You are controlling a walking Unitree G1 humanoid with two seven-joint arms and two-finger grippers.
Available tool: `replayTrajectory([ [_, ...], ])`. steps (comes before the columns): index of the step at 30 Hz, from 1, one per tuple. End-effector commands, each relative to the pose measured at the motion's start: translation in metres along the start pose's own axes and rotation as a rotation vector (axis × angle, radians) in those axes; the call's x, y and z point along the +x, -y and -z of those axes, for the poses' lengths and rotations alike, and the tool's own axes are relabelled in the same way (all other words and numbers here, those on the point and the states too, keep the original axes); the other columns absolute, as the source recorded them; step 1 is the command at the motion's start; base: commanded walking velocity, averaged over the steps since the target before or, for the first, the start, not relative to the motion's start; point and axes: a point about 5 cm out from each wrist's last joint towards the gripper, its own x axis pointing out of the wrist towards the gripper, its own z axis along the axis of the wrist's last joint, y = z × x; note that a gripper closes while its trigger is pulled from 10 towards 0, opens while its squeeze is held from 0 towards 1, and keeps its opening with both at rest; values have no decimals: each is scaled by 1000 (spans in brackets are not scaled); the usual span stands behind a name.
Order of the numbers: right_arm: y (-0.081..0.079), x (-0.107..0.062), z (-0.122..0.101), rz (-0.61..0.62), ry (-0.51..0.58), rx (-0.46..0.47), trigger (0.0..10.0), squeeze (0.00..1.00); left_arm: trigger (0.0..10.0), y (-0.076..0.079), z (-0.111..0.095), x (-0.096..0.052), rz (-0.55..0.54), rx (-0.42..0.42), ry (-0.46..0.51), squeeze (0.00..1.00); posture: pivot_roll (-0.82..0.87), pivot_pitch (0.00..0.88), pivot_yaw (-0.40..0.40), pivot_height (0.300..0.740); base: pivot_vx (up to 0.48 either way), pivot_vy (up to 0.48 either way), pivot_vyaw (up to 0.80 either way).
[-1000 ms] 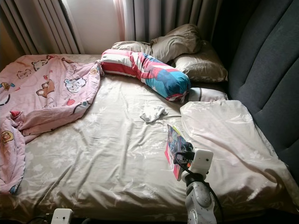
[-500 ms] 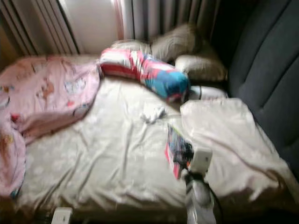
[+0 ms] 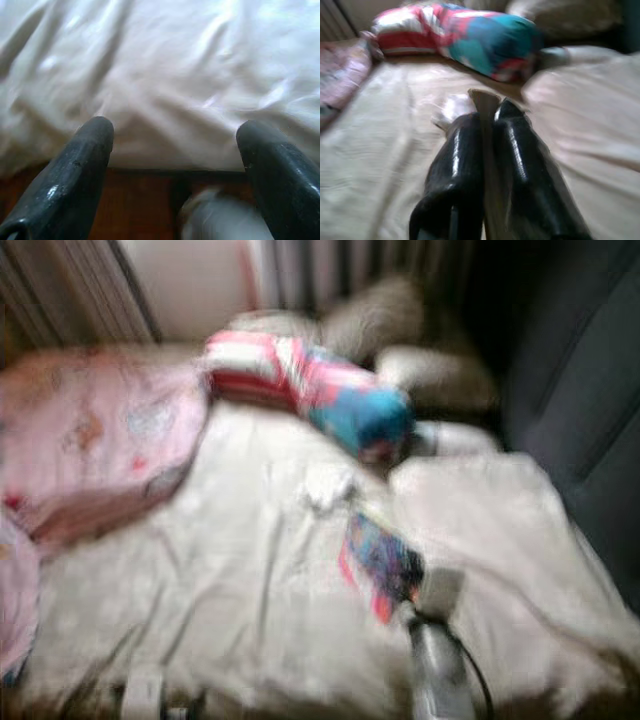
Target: Clean up the room
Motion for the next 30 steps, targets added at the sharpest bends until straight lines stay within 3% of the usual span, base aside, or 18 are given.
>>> replayTrajectory([
  [1, 5, -2, -4, -2, 25, -17, 10000, 0, 10000, 2, 6, -2, -2, -10, -22, 0, 30, 191, 2, 740, 251, 0, 0],
  [11, -5, -5, 4, -71, -14, 6, 10000, 0, 10000, 4, 5, -2, 2, -11, -17, 0, 25, 197, 3, 740, 0, 0, 0],
  [23, -2, -5, 3, -51, -11, 14, 10000, 0, 10000, 3, 6, -2, 2, -27, -26, 0, 27, 199, 6, 740, 0, 0, 0],
  [30, 1, -4, 4, -17, -21, 25, 10000, 0, 10000, 2, 7, -2, 3, -32, -32, 0, 27, 198, 6, 740, 0, 350, -204],
])
